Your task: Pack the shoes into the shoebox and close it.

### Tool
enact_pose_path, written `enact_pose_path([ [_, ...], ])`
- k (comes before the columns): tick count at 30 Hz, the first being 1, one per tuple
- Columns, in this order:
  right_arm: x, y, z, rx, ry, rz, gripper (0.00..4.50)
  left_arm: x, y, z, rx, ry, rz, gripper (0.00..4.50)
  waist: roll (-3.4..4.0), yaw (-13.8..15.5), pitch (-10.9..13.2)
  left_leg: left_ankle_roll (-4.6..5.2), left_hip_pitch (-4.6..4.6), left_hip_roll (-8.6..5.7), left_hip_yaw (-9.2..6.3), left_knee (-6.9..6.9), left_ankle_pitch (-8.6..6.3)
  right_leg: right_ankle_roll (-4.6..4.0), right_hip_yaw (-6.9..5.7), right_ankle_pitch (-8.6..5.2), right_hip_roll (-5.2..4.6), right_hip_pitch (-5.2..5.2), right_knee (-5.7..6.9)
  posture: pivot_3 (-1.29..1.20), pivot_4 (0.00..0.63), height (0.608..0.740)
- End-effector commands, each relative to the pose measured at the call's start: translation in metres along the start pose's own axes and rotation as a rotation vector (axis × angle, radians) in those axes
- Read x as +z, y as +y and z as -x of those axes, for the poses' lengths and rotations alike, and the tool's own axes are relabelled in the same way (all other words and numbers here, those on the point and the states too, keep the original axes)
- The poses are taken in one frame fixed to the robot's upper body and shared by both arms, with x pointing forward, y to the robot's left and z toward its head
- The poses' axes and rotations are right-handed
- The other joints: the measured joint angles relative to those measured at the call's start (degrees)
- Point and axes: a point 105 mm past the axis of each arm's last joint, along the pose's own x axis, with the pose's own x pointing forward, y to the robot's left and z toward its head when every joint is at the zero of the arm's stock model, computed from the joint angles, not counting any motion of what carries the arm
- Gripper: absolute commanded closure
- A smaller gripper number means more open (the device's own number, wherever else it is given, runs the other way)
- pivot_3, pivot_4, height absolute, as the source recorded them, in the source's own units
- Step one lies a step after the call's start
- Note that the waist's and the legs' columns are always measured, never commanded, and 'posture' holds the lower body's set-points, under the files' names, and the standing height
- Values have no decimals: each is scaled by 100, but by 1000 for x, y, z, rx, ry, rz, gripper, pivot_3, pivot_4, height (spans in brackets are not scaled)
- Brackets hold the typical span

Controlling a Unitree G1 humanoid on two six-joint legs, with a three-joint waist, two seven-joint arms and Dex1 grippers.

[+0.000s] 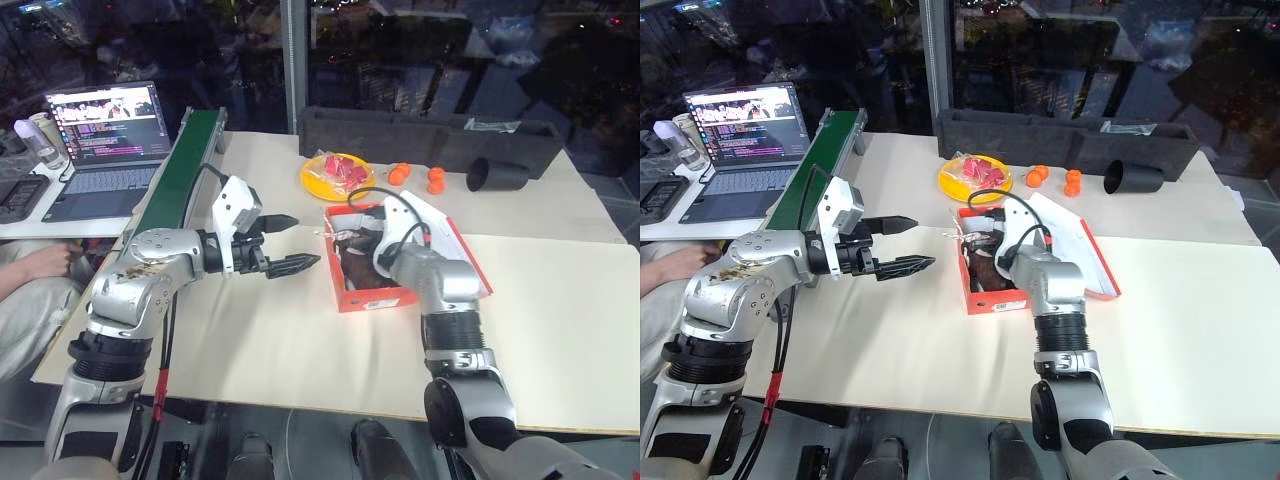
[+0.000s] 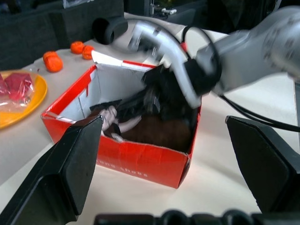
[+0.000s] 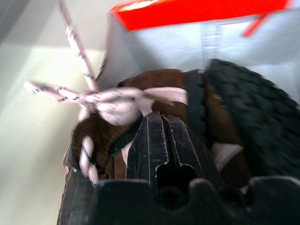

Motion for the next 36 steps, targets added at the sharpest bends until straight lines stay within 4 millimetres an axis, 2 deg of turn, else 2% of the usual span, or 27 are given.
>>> enact_pose_path([
  [1,51,30,43,133,-166,-47,4439,2,-1,-2,-33,-9,-41,0,12,5,7,-2,-13,0,0,-1,2,-6,0,3,0,-18,10,0,150,671],
  [4,52,29,58,145,-181,-124,4439,-3,2,-5,-42,-2,-45,0,13,17,7,-1,-8,4,-5,-6,2,-41,-18,-7,0,-19,36,0,150,671],
  [7,45,1,78,57,-207,-190,4439,-12,7,-9,-47,11,-59,0,14,49,8,-2,-9,3,-6,-4,4,-23,-20,-25,0,-18,39,0,150,671],
  [9,30,-30,98,-30,-227,-285,4439,-17,9,-11,-48,17,-68,0,14,118,8,-2,-11,2,-6,0,4,-22,-20,-25,-2,-15,38,0,150,671],
  [10,24,-39,104,-62,-231,-307,4439,-18,9,-11,-50,19,-73,0,14,153,8,-2,-12,2,-6,-1,4,-21,-20,-26,-2,-15,36,0,150,671],
  [13,-14,-80,137,-244,-160,-206,4439,-20,10,-11,-55,19,-73,0,15,207,9,-2,-12,3,-6,-8,4,-24,-21,-31,-1,-16,34,0,150,671],
  [15,-35,-93,158,-291,-106,-134,4439,-22,9,-12,-62,18,-68,0,31,199,19,-2,-21,2,1,-8,4,-21,-22,-42,-6,-16,33,0,150,671],
  [18,-56,-106,172,-369,-8,-73,4439,-22,8,-14,-70,17,-66,0,41,163,23,-2,-30,2,5,-5,4,-17,-21,-44,-8,-19,31,0,150,671],
  [22,-71,-119,161,-447,47,-176,4439,-21,7,-17,-79,12,-66,0,36,16,25,12,-6,2,10,1,17,-27,-15,-29,-6,-6,34,0,150,671],
  [24,-77,-122,153,-465,75,-207,4439,-20,7,-17,-78,10,-66,0,36,10,25,23,0,2,10,3,29,-52,-13,-26,-4,-5,34,0,150,671],
  [29,-85,-127,126,-491,87,-292,4439,-17,9,-17,-73,7,-75,0,36,31,25,26,-12,1,10,3,46,-50,-12,-20,-4,-2,33,0,150,671],
  [33,-88,-150,114,-573,15,-418,4439,-12,9,-17,-69,-4,-79,0,36,33,25,26,-23,1,8,-8,45,-12,-15,-11,-5,-10,32,0,150,671],
  [36,-88,-167,104,-607,-94,-610,4439,-11,9,-17,-67,-6,-80,0,36,38,25,26,-36,1,8,-6,45,-11,-20,-15,-5,-11,29,0,150,671],
])
